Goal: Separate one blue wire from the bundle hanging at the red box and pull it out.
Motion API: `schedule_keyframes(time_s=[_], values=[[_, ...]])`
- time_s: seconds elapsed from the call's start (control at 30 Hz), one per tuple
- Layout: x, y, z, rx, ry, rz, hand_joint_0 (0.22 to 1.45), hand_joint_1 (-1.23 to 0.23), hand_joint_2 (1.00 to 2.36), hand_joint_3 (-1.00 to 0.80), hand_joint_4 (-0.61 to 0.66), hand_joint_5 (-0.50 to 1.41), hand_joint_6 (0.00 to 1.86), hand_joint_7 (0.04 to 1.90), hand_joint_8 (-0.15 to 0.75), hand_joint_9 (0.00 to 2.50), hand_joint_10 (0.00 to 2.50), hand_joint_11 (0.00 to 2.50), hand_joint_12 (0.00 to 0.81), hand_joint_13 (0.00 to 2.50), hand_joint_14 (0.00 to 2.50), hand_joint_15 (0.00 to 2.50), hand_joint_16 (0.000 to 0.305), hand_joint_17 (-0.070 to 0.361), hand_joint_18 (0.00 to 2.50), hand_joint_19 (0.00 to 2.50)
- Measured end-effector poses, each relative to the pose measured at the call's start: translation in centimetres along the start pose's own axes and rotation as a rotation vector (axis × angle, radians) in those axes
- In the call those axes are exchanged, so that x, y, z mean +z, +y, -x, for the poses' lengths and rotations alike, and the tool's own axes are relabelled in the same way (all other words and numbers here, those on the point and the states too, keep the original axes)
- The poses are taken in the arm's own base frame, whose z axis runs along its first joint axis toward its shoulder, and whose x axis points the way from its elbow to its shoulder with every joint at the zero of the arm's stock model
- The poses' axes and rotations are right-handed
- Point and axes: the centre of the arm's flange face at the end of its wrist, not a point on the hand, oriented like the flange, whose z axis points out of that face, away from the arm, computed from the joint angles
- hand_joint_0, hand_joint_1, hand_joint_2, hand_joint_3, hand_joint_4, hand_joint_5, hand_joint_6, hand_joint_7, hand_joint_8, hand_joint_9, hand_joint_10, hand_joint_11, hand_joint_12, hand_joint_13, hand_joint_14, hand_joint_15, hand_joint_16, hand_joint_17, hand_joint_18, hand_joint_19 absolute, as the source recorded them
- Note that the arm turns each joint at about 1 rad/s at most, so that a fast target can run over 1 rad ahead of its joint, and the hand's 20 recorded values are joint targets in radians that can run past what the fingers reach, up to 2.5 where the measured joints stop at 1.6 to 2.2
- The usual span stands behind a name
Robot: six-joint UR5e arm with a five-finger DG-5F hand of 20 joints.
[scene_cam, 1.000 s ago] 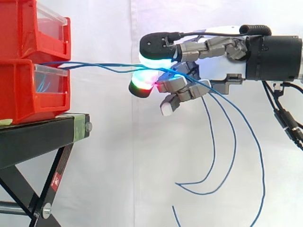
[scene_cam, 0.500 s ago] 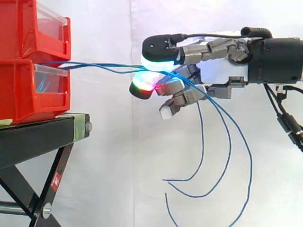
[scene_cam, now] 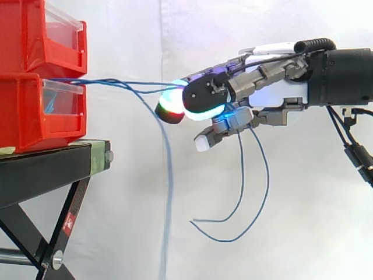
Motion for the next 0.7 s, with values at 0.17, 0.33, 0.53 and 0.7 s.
schedule_keyframes(time_s=[0.17, 0.33, 0.53, 0.7], values=[[0.0, -0.01, -0.01, 0.003, 0.0, 0.0, 0.66, -0.97, 1.02, -0.2, 0.19, -0.28, 0.8, 1.11, 0.298, 0.46, 0.94, 1.77, 0.355, 0.8, 1.11, 1.49, 0.049, 0.111, 0.6, 0.83], [0.0, 0.0, -0.02, 0.003, 0.0, 0.0, 0.63, -0.93, 1.01, -0.33, 0.2, -0.27, 0.79, 1.12, 0.309, 0.55, 0.8, 1.82, 0.361, 0.85, 1.04, 1.53, 0.049, 0.111, 0.6, 0.84], [0.01, 0.02, -0.02, 0.003, 0.0, 0.0, 0.56, -0.81, 1.0, -0.46, 0.23, -0.26, 0.78, 1.1, 0.323, 0.63, 0.8, 1.78, 0.363, 0.91, 1.08, 1.47, 0.052, 0.117, 0.63, 0.88], [0.01, 0.03, -0.09, 0.003, 0.001, 0.0, 0.55, -0.7, 1.0, -0.47, 0.24, -0.25, 0.79, 1.07, 0.323, 0.7, 0.83, 1.75, 0.358, 0.95, 1.1, 1.45, 0.053, 0.119, 0.66, 0.87]])
